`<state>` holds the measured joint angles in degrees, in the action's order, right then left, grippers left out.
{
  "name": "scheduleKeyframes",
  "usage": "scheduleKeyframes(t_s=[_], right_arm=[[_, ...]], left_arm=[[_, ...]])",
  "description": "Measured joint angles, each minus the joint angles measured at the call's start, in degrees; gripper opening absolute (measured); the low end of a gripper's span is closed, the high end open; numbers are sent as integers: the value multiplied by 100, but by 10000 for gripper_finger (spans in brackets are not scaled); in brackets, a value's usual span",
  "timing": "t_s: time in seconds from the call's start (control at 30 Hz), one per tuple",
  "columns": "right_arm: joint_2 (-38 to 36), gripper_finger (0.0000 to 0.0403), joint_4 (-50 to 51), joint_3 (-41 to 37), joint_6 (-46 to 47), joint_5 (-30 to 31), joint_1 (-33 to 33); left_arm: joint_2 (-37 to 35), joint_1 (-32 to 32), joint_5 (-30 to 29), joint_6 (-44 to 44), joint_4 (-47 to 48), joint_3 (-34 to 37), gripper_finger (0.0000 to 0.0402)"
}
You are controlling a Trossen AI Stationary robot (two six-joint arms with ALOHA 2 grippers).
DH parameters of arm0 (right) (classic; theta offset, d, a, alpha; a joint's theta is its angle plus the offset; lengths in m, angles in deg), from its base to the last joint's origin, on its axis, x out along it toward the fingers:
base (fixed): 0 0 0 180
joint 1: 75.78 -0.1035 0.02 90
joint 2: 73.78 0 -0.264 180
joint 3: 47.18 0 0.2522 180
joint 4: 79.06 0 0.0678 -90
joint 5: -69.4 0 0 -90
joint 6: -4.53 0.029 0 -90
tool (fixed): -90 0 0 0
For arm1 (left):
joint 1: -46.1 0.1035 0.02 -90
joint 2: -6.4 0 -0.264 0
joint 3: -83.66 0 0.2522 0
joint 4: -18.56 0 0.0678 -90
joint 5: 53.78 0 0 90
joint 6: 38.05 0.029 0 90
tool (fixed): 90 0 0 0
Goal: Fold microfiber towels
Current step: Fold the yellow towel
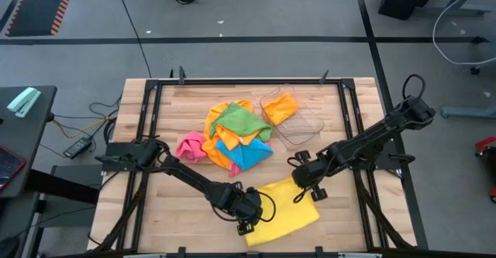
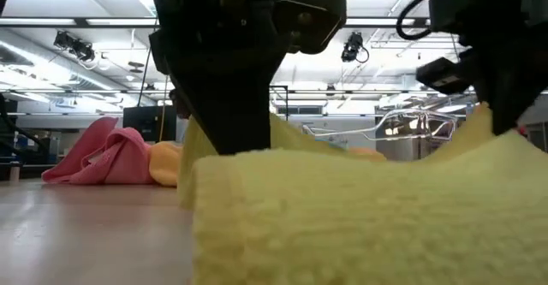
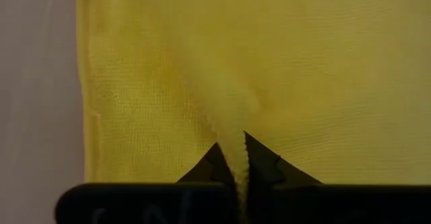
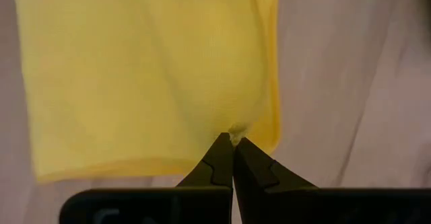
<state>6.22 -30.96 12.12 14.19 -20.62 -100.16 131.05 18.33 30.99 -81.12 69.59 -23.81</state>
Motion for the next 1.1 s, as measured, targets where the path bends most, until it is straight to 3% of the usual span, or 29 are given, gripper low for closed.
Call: scheduleKeyframes(t_s=[0.27, 0.7, 1.1], right_arm=[[-4, 6, 723, 413, 332, -277, -69], [-4, 6, 361, 143, 289, -170, -83], [-4, 6, 164, -33, 388, -21, -83]], left_arm=[[-170, 1, 5, 19, 26, -10, 29], [-178, 323, -98, 532, 214, -15, 12], [-176, 319, -205, 449, 229, 290, 28]])
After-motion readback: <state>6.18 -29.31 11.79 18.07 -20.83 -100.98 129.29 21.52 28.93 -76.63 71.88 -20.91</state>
